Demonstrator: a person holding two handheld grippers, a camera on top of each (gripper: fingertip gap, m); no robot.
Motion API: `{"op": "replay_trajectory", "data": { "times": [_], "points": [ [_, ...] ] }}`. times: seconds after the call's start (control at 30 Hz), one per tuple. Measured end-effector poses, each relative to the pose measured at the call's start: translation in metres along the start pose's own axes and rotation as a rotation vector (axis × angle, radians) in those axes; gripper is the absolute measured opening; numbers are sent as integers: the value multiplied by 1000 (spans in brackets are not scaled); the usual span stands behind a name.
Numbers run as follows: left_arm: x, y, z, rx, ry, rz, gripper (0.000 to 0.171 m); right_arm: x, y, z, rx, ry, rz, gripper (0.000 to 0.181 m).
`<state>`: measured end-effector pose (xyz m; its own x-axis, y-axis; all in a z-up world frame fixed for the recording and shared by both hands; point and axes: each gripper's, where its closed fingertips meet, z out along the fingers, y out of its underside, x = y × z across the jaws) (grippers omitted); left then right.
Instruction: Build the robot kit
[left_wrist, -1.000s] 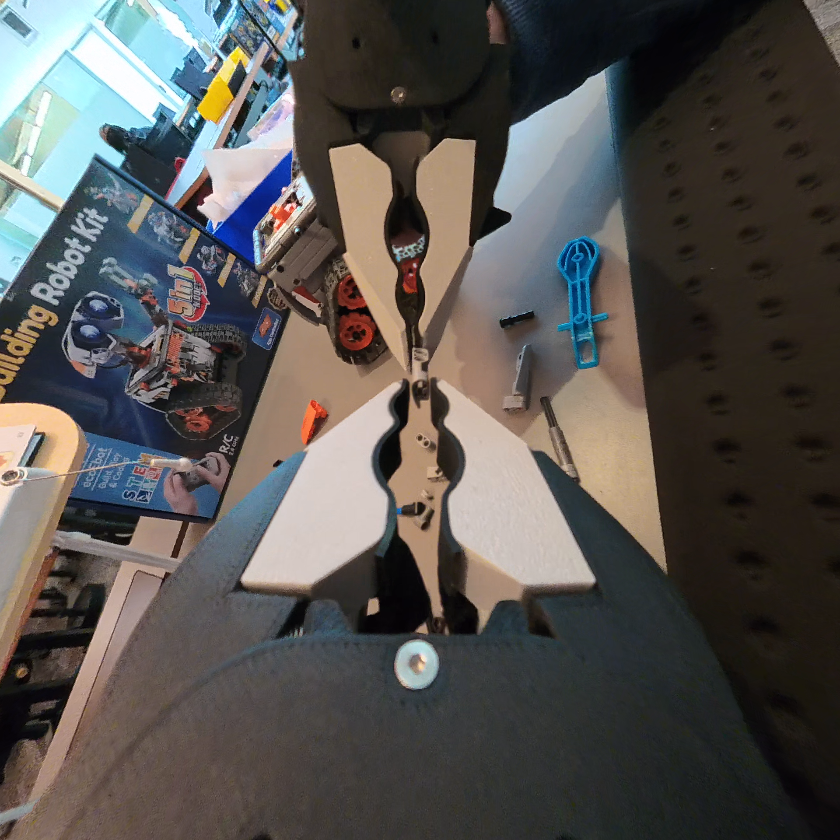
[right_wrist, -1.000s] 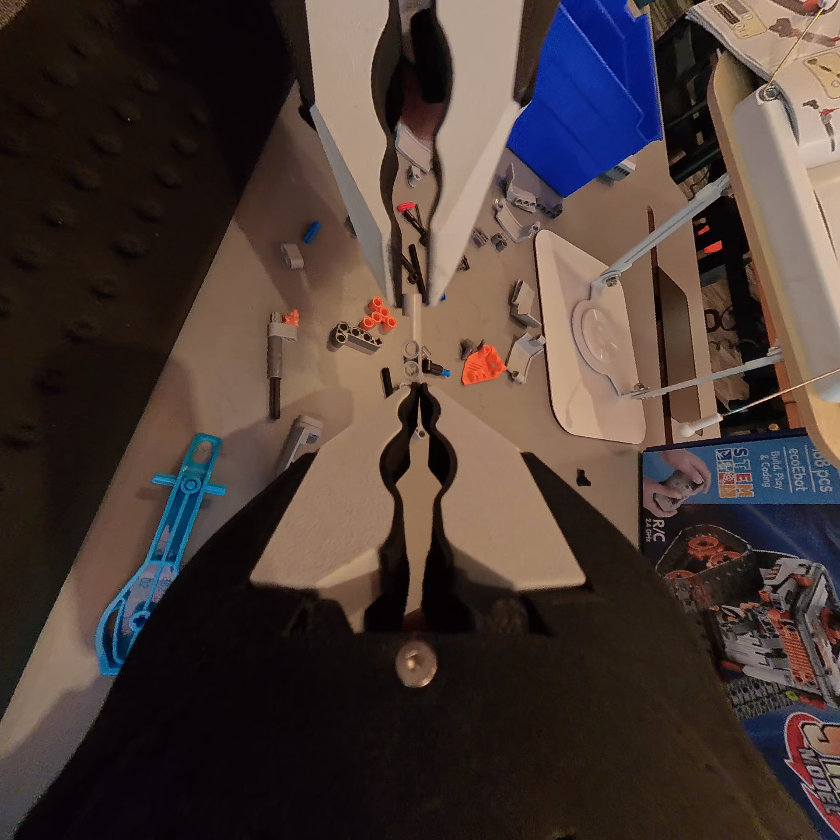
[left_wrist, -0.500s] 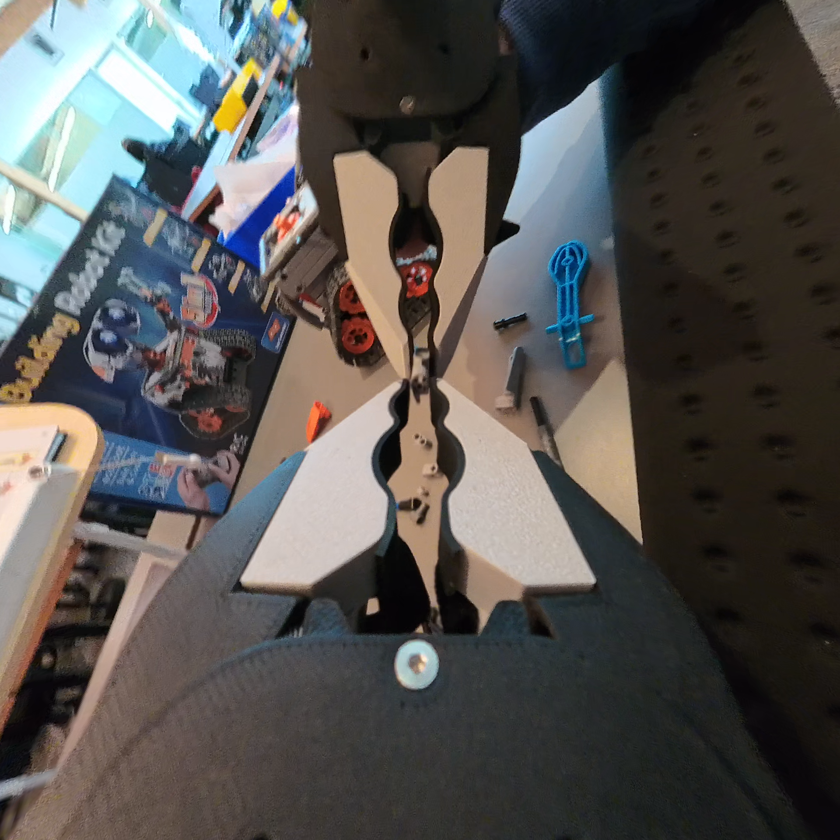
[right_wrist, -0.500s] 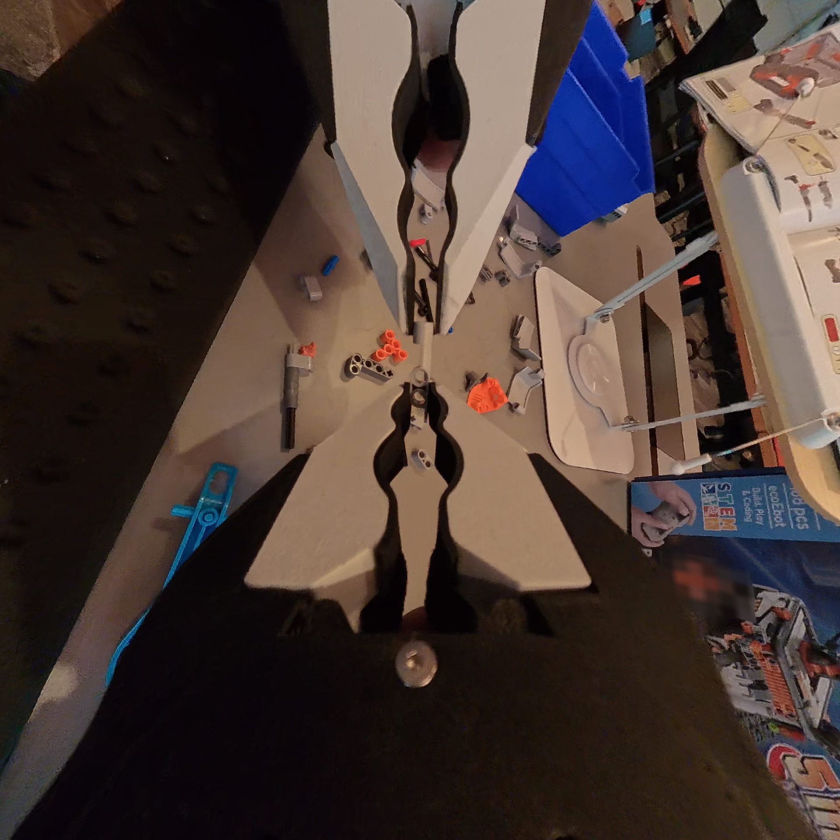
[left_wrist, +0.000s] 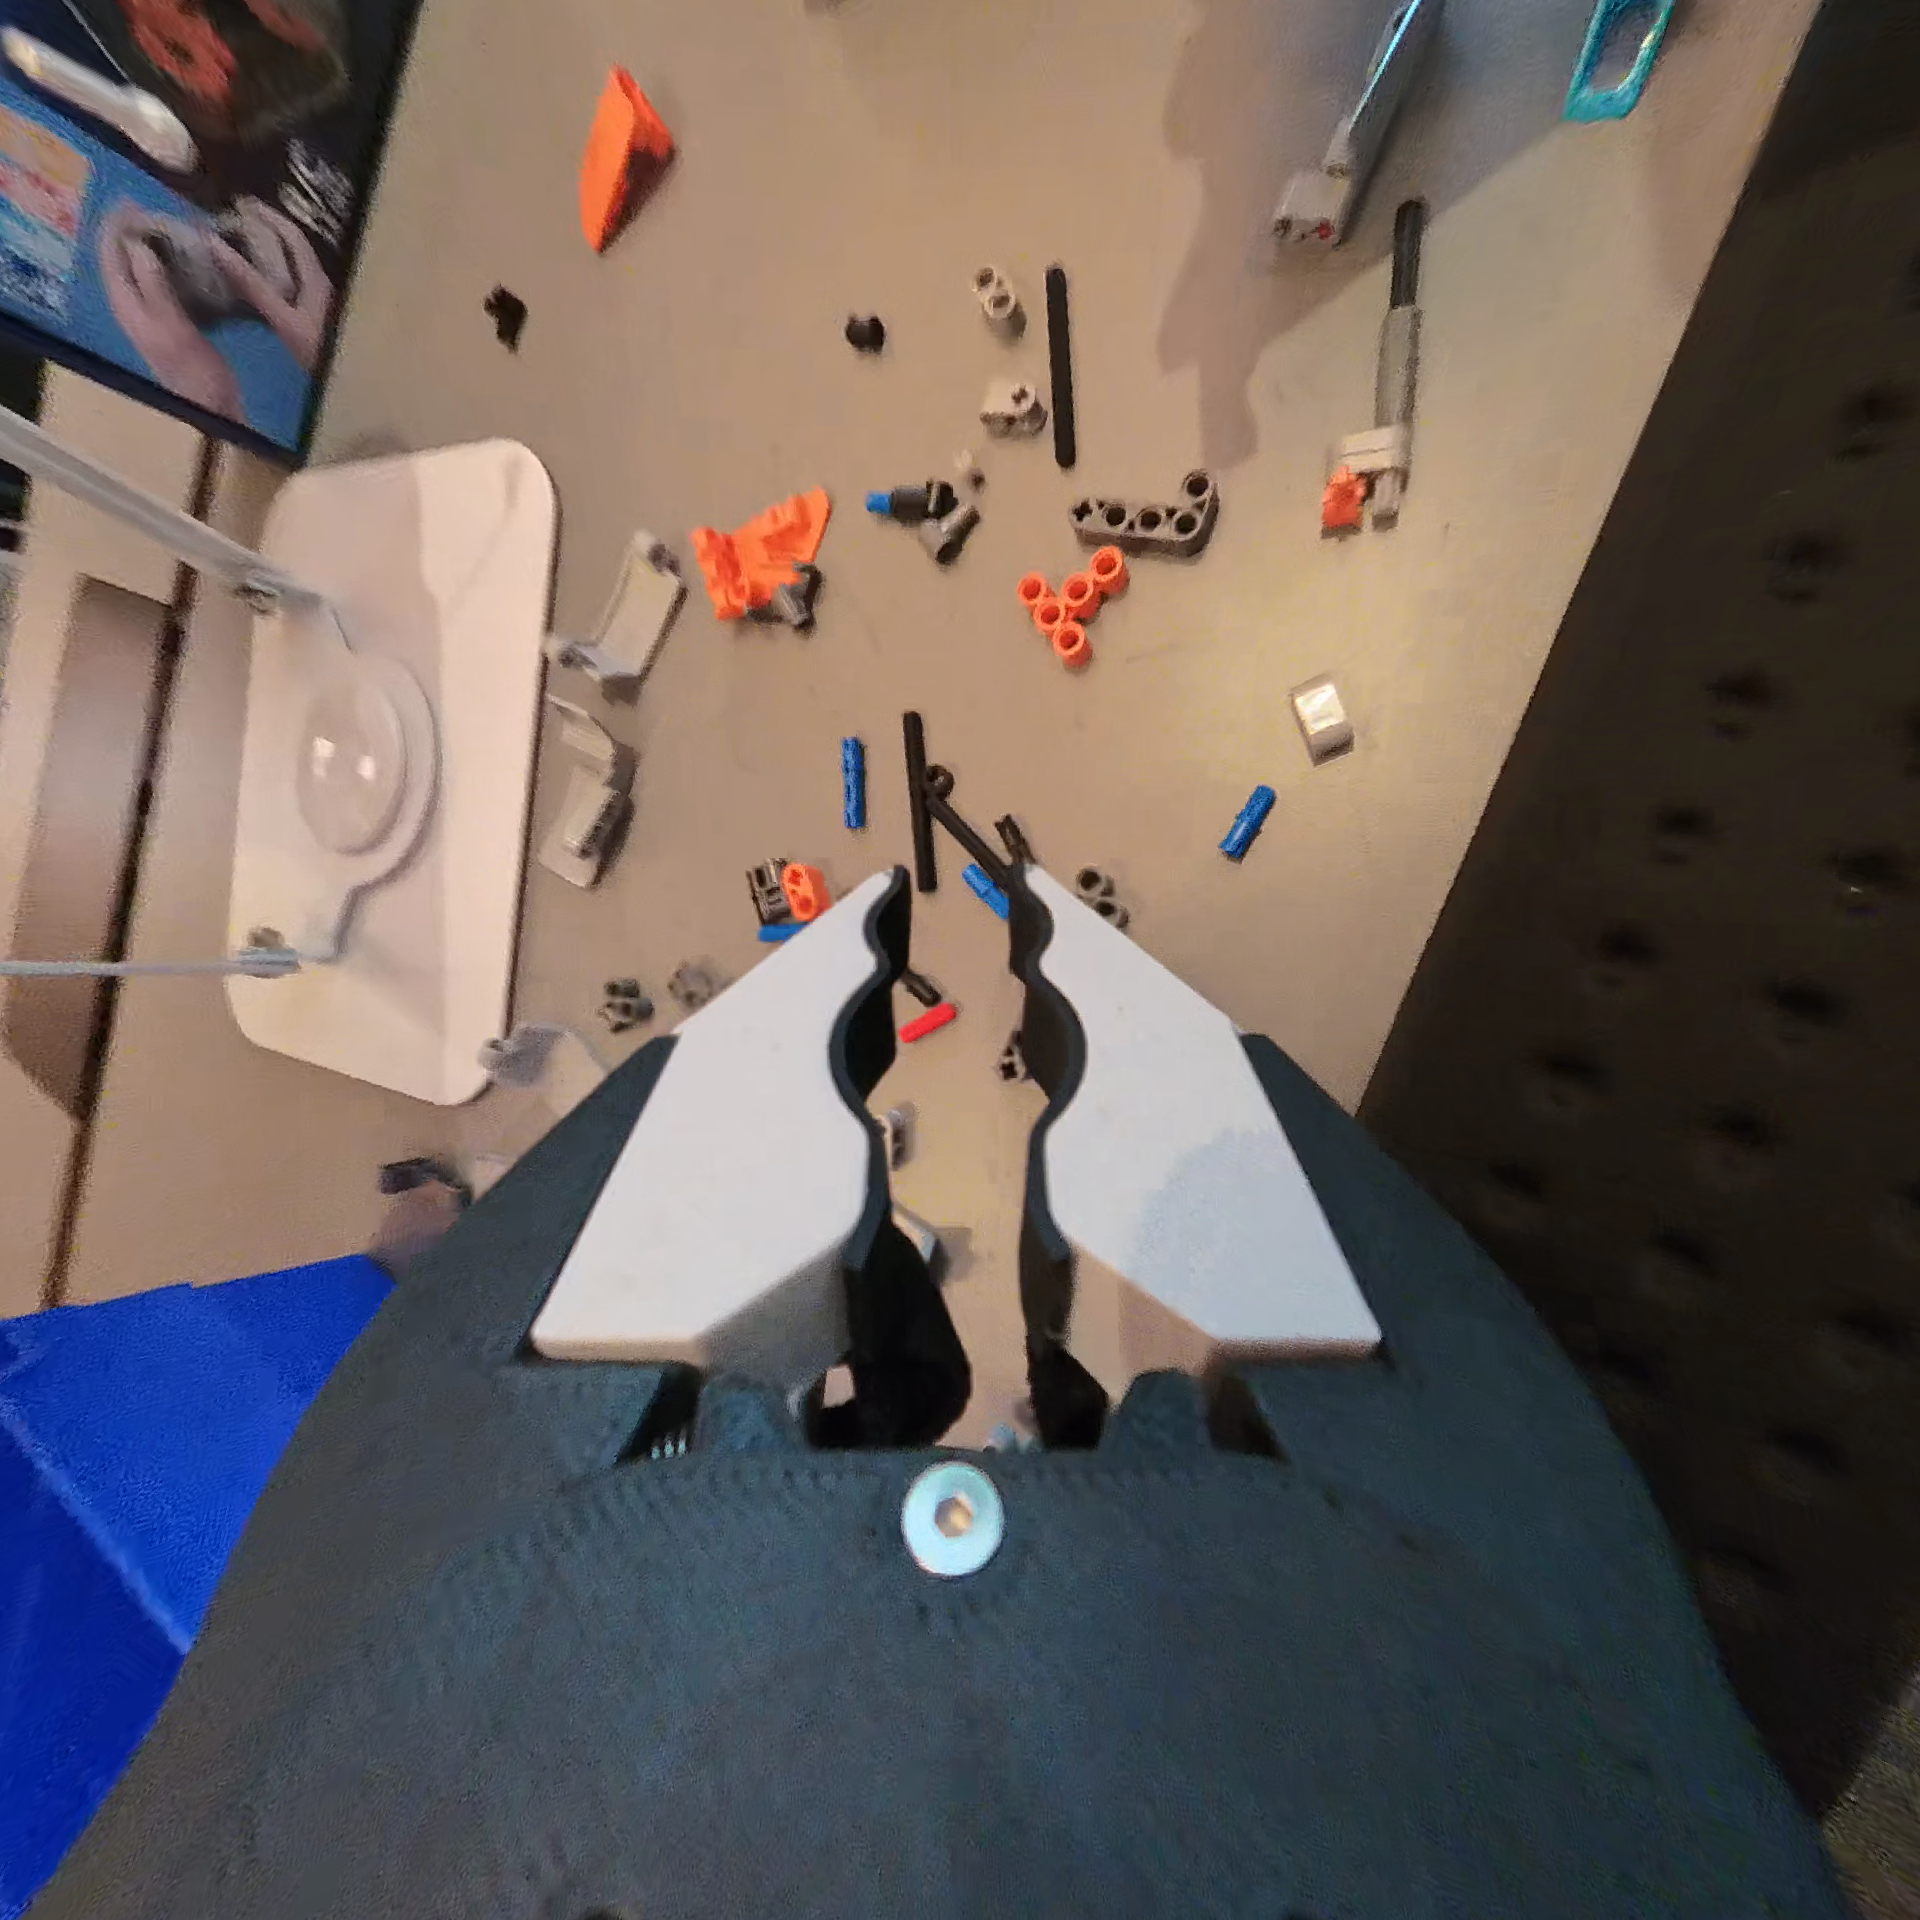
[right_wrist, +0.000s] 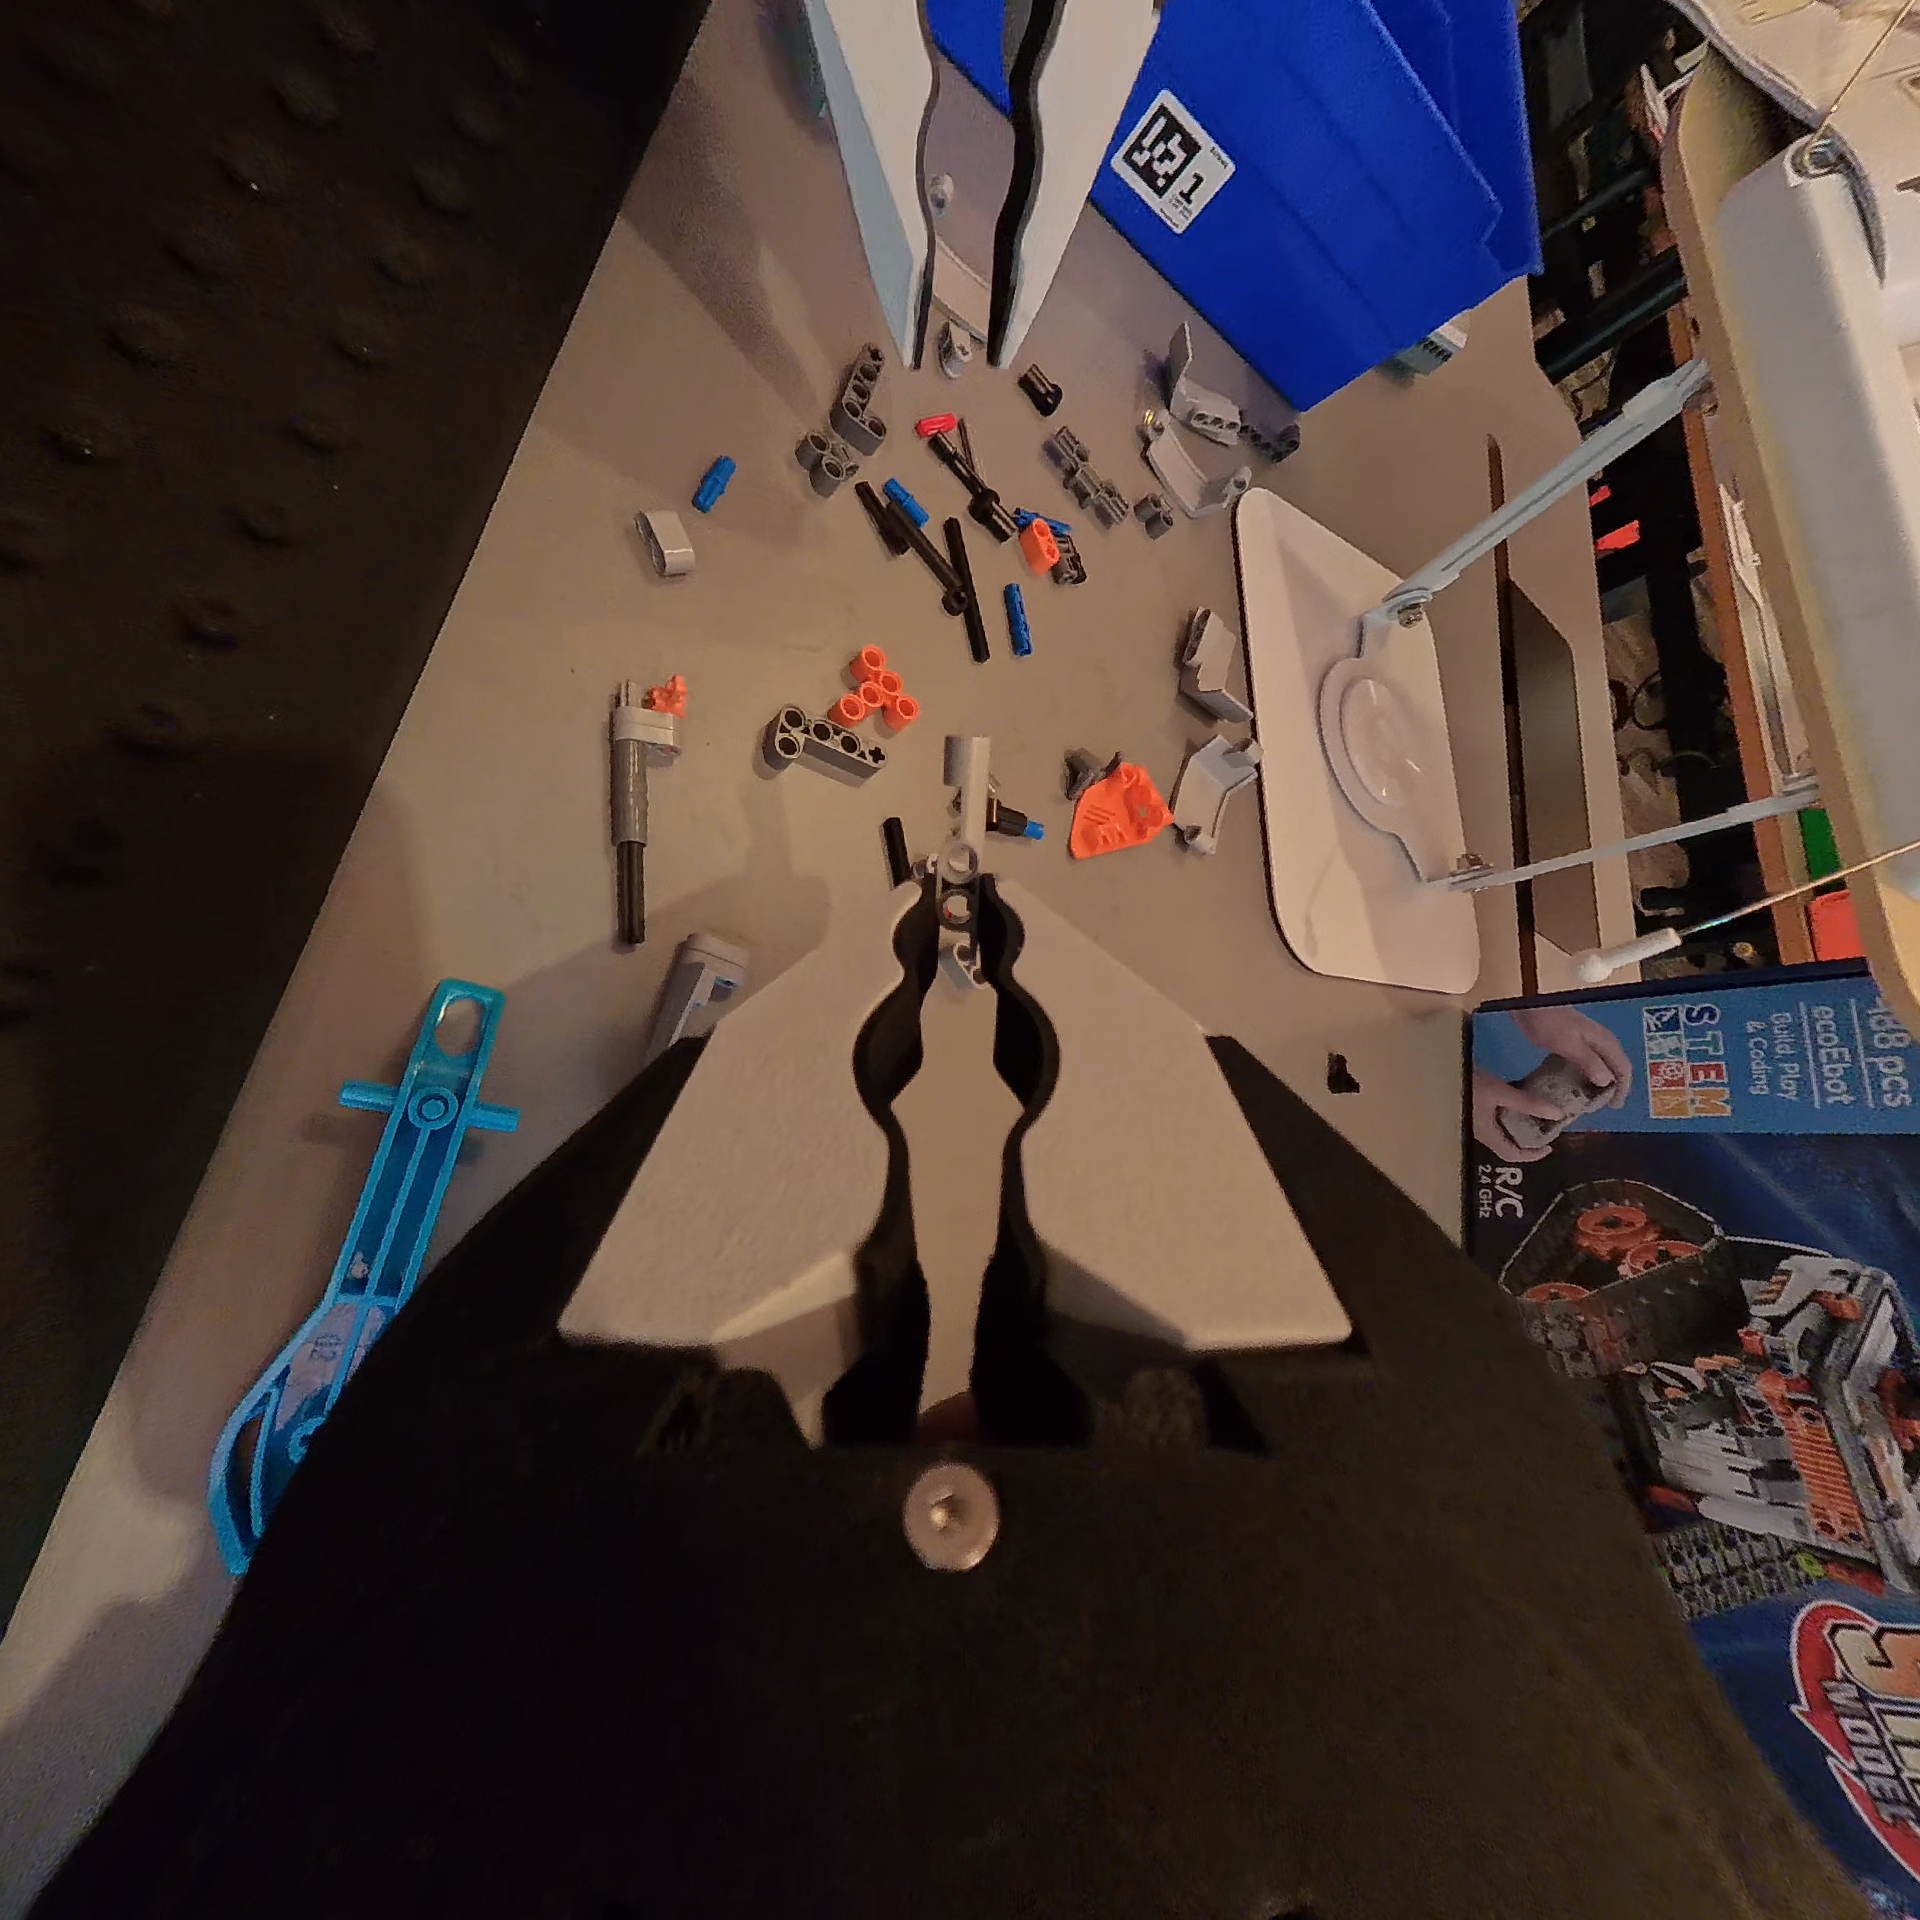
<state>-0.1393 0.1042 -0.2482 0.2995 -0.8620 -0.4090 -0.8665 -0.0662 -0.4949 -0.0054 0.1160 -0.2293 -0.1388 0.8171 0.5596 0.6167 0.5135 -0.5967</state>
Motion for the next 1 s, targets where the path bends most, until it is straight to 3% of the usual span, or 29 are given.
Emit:
{"op": "replay_trajectory", "data": {
  "times": [0.33,0.53,0.67,1.0],
  "points": [
    [-1,31,35,-173,106,-15,6,-2,1,0,5,-8,7,4],
    [13,17,41,-119,147,-19,8,-2,1,0,11,-12,13,4],
    [5,12,40,-87,93,0,21,-2,1,-1,13,-12,16,4],
    [14,6,46,-43,160,118,15,-2,0,-1,18,-12,20,4]
  ]
}}
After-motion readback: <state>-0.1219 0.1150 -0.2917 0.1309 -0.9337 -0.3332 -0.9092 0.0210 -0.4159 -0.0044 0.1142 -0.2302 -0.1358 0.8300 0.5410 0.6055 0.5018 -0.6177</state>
